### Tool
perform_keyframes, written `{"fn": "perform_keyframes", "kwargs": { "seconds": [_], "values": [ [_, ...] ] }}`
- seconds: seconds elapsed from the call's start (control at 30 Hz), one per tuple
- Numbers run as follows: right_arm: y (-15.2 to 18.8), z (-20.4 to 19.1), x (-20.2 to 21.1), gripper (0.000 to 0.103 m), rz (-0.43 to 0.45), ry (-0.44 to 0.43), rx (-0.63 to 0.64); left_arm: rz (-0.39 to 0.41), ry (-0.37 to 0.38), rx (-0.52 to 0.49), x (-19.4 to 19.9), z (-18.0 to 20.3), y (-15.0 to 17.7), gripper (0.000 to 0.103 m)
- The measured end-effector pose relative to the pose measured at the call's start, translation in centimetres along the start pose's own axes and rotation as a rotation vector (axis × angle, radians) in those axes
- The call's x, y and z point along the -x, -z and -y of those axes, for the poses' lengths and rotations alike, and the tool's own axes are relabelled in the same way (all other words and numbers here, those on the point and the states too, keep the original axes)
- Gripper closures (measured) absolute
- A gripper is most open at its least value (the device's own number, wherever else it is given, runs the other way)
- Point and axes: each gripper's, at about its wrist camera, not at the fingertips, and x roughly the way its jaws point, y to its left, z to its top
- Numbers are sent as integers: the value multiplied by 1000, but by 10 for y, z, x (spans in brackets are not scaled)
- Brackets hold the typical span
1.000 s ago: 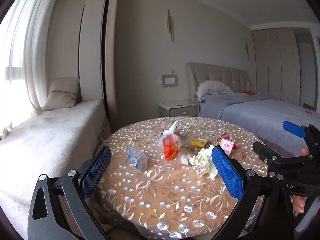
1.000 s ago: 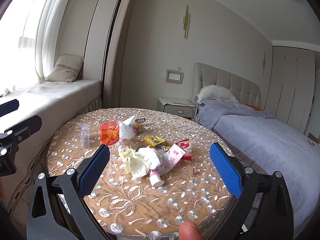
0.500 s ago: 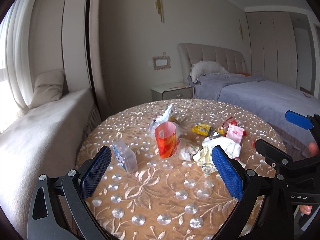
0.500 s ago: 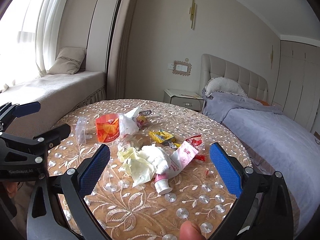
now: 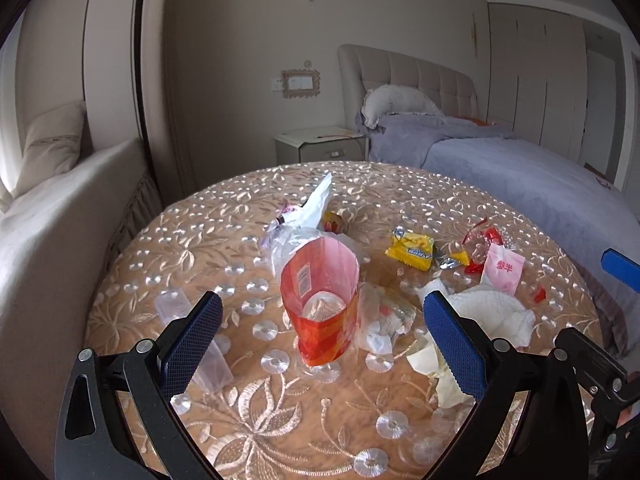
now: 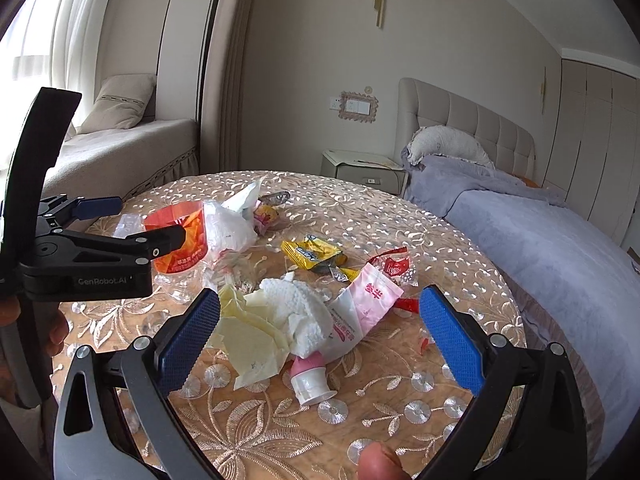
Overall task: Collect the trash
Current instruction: 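Grasp the orange-red cup with the left tool while the right tool grasps the white tissue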
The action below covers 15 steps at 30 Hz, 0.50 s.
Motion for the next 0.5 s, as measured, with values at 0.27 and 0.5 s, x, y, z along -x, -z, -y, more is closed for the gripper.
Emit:
{"fn": "perform_keyframes", "kwargs": {
  "seconds": [0.27, 0.5],
  "values": [
    [2, 7, -29, 4, -46, 13, -12, -117, 38, 6, -51, -4, -8, 5],
    [5, 15, -41, 4, -102, -38, -66, -168, 10, -28, -66, 0, 0, 60]
  ]
}}
